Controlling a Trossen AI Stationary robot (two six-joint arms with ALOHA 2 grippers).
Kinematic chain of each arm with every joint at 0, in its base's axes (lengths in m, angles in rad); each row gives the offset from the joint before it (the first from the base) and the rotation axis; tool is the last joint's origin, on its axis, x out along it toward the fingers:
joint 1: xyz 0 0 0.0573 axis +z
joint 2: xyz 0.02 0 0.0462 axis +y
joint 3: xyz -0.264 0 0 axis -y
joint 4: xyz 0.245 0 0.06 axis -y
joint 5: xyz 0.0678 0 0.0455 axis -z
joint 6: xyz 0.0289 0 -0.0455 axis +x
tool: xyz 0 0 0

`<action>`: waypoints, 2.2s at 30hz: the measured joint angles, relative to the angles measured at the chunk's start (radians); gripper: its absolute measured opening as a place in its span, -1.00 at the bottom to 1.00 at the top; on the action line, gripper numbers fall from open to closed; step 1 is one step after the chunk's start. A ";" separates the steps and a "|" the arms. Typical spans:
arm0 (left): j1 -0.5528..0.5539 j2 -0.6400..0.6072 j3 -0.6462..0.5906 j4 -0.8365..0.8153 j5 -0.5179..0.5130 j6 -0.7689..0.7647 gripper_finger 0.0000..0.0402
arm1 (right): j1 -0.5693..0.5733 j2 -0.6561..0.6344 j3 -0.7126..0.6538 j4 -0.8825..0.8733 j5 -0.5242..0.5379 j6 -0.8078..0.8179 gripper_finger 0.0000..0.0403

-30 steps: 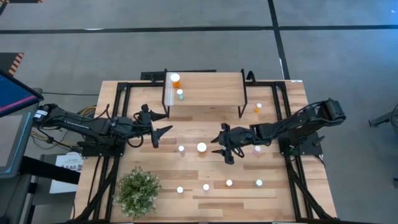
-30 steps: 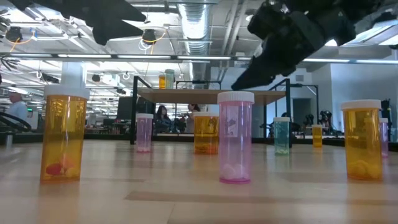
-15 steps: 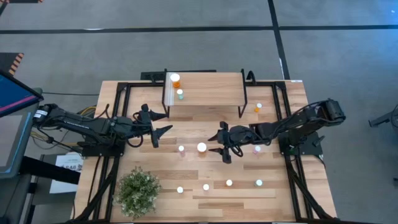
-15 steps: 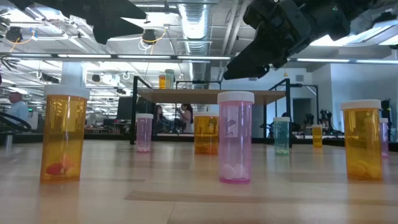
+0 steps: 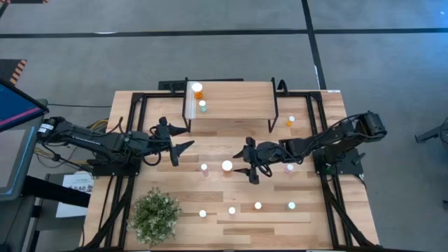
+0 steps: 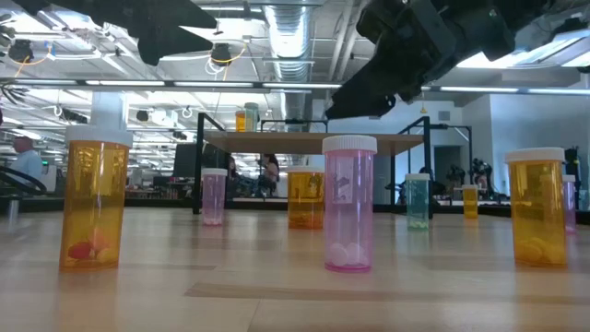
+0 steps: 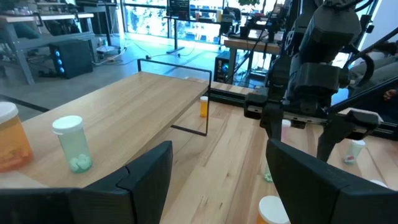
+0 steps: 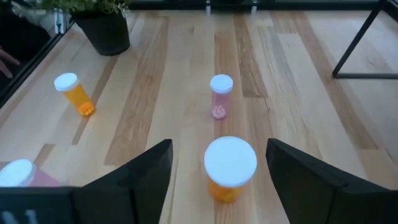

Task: Pick and place medicine bottles onto shelf by color
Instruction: Put the orange pill bottle on the shelf

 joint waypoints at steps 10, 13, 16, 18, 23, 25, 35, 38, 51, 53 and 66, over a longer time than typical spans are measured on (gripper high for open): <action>0.000 0.000 0.000 0.004 -0.001 0.004 0.23 | 0.000 -0.002 0.002 0.069 0.000 -0.005 0.71; 0.000 0.000 0.000 0.006 -0.001 0.004 0.23 | 0.000 -0.002 0.002 0.069 0.000 -0.005 0.78; 0.000 0.000 0.000 0.006 0.000 0.004 0.23 | 0.003 -0.002 0.002 0.068 0.000 -0.008 0.82; 0.000 0.000 0.000 0.006 -0.001 0.004 0.23 | 0.007 -0.004 0.002 0.069 0.001 -0.009 0.84; 0.000 0.000 0.000 0.006 0.000 0.004 0.23 | 0.006 0.063 0.002 0.112 0.001 -0.010 0.84; 0.000 0.000 0.000 0.006 0.000 0.004 0.23 | 0.006 0.096 0.015 0.112 0.001 -0.012 0.84; 0.000 0.000 0.000 -0.002 0.000 0.003 0.23 | 0.003 0.213 0.138 0.039 0.002 -0.045 0.84; 0.000 0.000 0.000 -0.002 0.000 0.004 0.23 | -0.004 0.214 0.142 0.016 0.003 -0.052 0.84; 0.000 0.000 0.000 -0.001 0.000 0.004 0.23 | -0.037 0.229 0.142 -0.046 0.008 -0.029 0.84; 0.000 0.000 0.000 -0.001 0.000 0.004 0.23 | -0.034 0.228 0.143 -0.050 0.008 -0.027 0.84; 0.000 0.000 0.000 -0.001 0.002 0.004 0.23 | -0.036 0.227 0.144 -0.107 0.008 0.000 0.84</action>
